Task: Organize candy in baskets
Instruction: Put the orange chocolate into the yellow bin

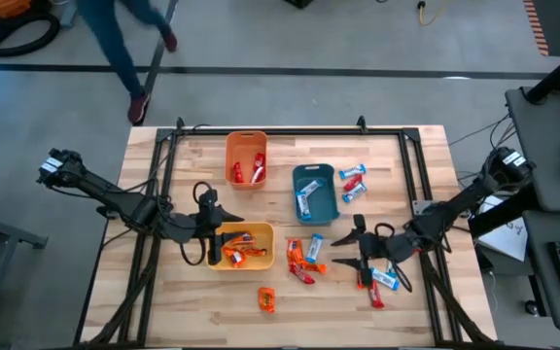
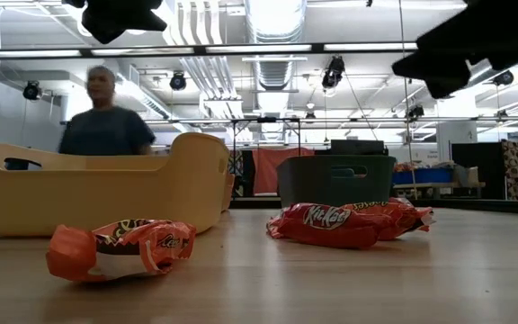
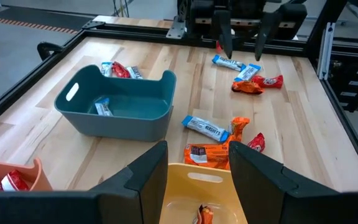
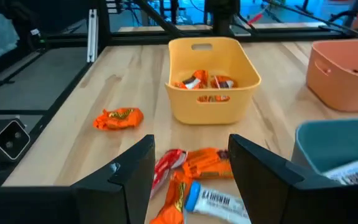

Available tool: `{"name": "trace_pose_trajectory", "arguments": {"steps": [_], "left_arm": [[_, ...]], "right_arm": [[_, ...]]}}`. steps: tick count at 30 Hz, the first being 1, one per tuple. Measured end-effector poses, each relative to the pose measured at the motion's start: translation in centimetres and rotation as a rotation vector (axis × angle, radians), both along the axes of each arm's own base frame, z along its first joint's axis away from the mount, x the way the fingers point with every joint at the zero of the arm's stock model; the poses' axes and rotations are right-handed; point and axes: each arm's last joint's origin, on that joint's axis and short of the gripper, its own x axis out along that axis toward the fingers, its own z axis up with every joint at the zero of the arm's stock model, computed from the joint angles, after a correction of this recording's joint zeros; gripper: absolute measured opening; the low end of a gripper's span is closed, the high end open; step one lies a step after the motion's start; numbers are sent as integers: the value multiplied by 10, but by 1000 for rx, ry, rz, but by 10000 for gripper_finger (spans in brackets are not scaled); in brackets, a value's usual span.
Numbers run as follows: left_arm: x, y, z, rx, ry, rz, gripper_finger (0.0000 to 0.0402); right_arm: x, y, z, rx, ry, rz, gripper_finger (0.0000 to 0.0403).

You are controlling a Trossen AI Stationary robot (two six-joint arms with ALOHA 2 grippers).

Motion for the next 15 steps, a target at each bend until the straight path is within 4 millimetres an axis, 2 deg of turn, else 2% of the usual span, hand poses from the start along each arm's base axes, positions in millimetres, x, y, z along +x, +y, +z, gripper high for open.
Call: {"name": "trace_pose_trajectory", "arguments": {"steps": [7,15], "left_arm": [[0,0,0,6,-2,-3,154],[1,0,1,6,-8,-5,154]], "right_arm": [[3,13,-23,-27,66,-55,194],[25,30,-60,-51,119,-49,194]]}}
